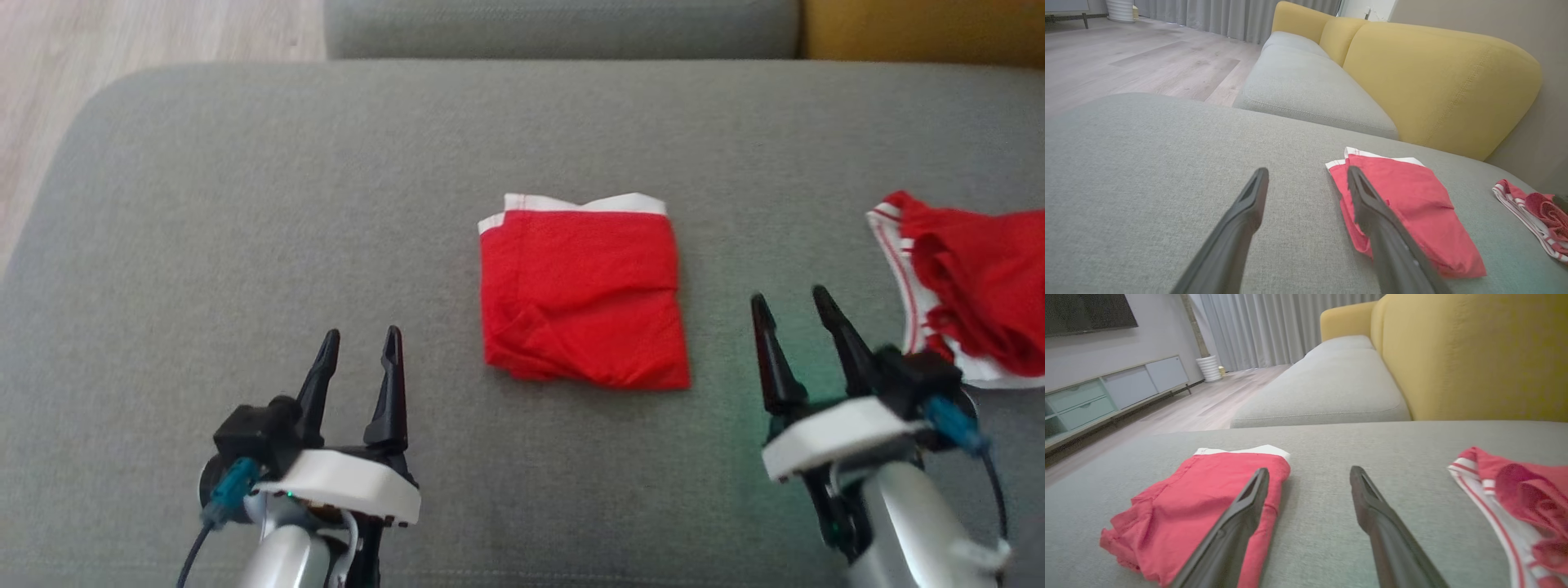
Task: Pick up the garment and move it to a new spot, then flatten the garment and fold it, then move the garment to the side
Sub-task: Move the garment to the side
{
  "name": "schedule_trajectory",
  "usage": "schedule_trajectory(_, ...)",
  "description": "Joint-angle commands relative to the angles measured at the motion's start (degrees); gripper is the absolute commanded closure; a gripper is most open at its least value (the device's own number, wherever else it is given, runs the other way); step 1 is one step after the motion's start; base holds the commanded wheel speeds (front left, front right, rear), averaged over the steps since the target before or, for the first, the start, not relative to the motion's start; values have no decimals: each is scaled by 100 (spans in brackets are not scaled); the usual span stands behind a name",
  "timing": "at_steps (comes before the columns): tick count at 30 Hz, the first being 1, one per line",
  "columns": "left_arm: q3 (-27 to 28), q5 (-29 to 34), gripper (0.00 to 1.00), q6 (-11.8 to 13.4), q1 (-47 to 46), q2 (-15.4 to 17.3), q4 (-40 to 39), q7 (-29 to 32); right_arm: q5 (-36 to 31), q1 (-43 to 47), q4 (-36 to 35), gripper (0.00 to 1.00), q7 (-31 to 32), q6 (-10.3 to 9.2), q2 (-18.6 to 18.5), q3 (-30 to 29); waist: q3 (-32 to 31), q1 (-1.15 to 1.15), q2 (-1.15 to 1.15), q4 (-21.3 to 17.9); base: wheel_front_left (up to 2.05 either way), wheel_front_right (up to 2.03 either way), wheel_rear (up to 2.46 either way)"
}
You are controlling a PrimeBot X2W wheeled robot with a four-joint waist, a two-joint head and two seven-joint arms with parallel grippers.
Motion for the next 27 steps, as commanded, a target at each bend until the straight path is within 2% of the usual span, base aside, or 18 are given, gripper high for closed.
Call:
schedule_trajectory(1,134,-7,0,-29,-317,14,-206,-70,154,-378,-147,0,136,20,1,221,156,0,0,150,0,0,0)
schedule_trajectory(6,6,-32,0,-7,-422,14,-194,-70,604,-736,123,0,597,20,-90,590,382,0,0,417,0,0,0)
schedule_trajectory(12,-119,-53,0,22,-505,14,-164,-70,1073,-1030,566,0,921,20,-153,703,533,0,0,661,0,0,0)
schedule_trajectory(21,-304,-111,0,87,-625,14,-194,-70,1396,-1423,1439,0,1107,20,-137,601,719,0,0,970,0,0,0)
schedule_trajectory(25,-337,-109,0,113,-645,14,-212,-70,1396,-1543,1676,0,1104,20,-158,787,773,0,0,1016,0,0,0)
schedule_trajectory(26,-337,-108,0,120,-650,14,-218,-70,1349,-1578,1708,78,1078,20,-188,878,787,0,0,1014,0,0,0)
schedule_trajectory(27,-332,-106,0,126,-654,14,-224,-70,1292,-1612,1731,100,1015,20,-220,954,795,0,0,1006,0,0,0)
